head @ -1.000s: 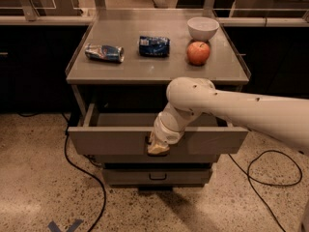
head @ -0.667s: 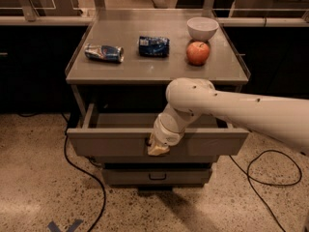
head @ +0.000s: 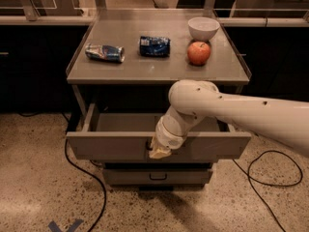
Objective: Open top drawer
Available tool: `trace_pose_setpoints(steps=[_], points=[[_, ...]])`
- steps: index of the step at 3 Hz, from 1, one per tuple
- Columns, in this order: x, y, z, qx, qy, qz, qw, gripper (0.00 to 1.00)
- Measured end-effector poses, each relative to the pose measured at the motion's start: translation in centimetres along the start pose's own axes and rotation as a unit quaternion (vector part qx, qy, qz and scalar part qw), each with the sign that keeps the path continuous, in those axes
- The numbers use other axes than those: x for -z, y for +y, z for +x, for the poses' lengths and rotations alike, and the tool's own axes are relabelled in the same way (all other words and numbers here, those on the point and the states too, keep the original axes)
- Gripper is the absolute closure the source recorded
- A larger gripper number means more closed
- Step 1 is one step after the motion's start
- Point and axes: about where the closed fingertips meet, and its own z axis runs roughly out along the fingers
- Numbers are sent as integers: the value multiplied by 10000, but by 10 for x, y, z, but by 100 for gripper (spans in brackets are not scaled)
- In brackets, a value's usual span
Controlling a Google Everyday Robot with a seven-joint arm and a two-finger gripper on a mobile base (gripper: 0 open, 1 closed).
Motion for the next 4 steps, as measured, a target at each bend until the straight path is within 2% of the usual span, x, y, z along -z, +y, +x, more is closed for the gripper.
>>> trace_pose_setpoints(steps=[2, 3, 4], points=[[2, 21, -1, -36, 53, -243, 9997, 100], [8, 35, 4, -211, 137, -315, 9992, 100], [8, 35, 4, -212, 138, -320, 9992, 100]])
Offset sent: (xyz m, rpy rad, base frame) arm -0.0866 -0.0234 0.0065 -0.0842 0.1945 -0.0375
